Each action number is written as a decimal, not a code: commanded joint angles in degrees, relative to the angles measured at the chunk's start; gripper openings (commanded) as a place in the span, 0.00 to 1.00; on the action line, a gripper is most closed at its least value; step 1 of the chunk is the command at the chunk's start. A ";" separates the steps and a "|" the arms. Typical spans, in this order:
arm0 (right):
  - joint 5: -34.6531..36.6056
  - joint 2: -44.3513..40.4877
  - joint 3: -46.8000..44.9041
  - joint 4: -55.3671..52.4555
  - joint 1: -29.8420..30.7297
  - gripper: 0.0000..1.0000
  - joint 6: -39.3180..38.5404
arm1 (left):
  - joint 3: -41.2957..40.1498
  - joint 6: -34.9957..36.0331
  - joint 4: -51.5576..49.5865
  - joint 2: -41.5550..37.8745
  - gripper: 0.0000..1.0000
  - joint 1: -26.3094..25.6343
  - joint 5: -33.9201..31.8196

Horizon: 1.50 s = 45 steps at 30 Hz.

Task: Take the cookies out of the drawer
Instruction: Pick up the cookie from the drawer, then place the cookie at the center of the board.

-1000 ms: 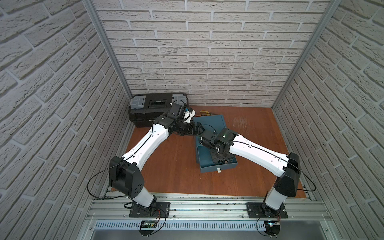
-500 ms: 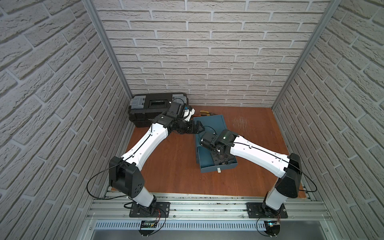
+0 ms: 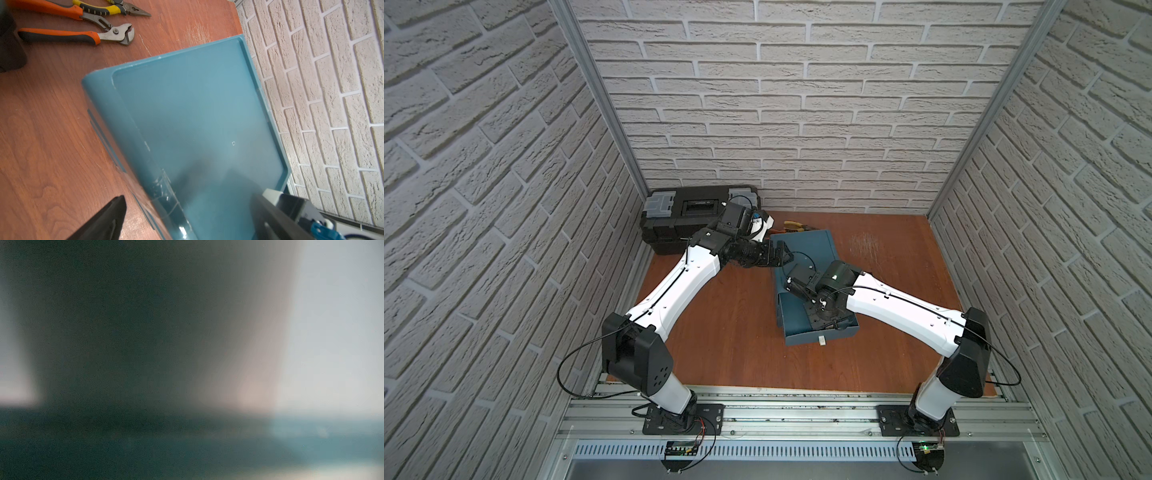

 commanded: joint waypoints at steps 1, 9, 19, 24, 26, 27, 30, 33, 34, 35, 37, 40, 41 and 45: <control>1.06 -1.97 0.48 -1.10 0.20 0.43 -0.64 | 2.39 1.42 -1.17 0.51 0.99 0.45 -0.37; 0.28 -3.44 9.62 -6.93 0.33 0.43 -1.42 | 4.98 2.15 -3.05 0.69 0.99 1.16 -0.74; -0.84 -6.58 10.10 -6.75 0.30 0.43 -4.59 | 8.34 2.83 -4.18 1.67 0.99 2.57 -2.05; -0.34 -8.65 11.25 -3.37 0.29 0.44 -5.75 | 10.55 2.79 -5.79 1.38 0.99 2.62 -2.93; -0.04 -9.83 11.65 -0.81 0.17 0.45 -6.83 | 12.19 1.84 -6.84 1.25 0.99 3.16 -2.36; -0.13 -9.84 12.85 -0.59 -0.13 0.46 -7.31 | 13.03 0.57 -6.76 1.20 0.99 3.70 -1.39; 0.15 -9.05 17.93 -1.83 -1.81 0.46 -8.00 | 15.19 -1.60 -6.17 0.95 0.98 4.80 -0.25; -1.35 -9.17 21.29 -2.07 -4.71 0.46 -10.31 | 19.19 -1.47 -8.03 1.55 0.98 4.89 -1.05; -1.72 -9.33 22.24 -2.13 -5.91 0.46 -11.05 | 20.68 -1.47 -8.73 1.97 0.99 4.93 -0.84; -2.69 -9.65 22.98 -2.09 -7.52 0.46 -12.29 | 22.35 -1.51 -9.51 2.42 0.98 4.92 -0.22; -5.55 -10.35 23.70 -2.30 -11.55 0.46 -15.31 | 24.88 -2.18 -10.19 3.16 0.98 4.72 1.25; -7.78 -11.34 22.77 -2.81 -17.83 0.46 -20.22 | 26.68 -3.56 -9.63 3.80 0.99 3.92 3.73; -8.30 -11.51 21.97 -2.75 -20.18 0.46 -22.41 | 26.62 -4.01 -9.01 3.94 0.98 3.26 4.33; -7.39 -11.25 15.90 1.16 -27.99 0.45 -30.39 | 25.69 -4.68 -7.56 5.32 0.99 -0.42 7.15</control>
